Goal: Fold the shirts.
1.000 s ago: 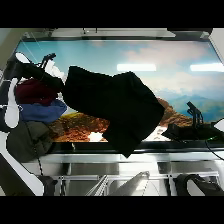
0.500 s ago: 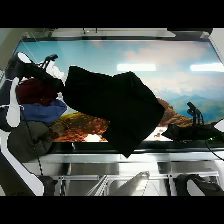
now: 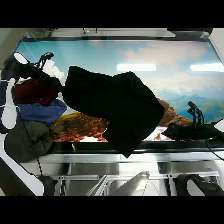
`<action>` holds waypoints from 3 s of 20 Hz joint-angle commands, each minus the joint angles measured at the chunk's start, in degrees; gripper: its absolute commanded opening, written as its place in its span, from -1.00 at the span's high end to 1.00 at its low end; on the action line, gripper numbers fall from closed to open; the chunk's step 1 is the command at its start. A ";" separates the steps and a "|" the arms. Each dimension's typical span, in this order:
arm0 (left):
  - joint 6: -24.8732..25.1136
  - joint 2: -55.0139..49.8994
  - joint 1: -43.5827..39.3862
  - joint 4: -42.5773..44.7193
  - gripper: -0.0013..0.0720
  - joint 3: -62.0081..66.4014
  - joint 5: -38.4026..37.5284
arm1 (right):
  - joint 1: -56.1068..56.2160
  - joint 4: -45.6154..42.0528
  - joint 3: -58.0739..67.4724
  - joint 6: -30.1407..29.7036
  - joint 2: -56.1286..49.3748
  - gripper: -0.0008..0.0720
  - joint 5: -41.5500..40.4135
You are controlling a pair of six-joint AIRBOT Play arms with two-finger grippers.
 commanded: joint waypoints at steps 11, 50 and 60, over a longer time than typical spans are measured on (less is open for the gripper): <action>1.36 -3.30 -2.25 0.48 0.90 0.74 0.85 | 0.02 -0.92 -0.04 8.00 -0.26 -0.35 0.02; -1.20 35.36 8.33 -74.79 0.91 -26.84 -28.87 | -24.61 47.71 32.24 -25.57 6.99 0.92 5.20; 0.44 82.09 33.05 -70.34 0.90 -31.63 3.87 | -27.96 49.35 53.88 -32.57 18.75 0.92 -7.67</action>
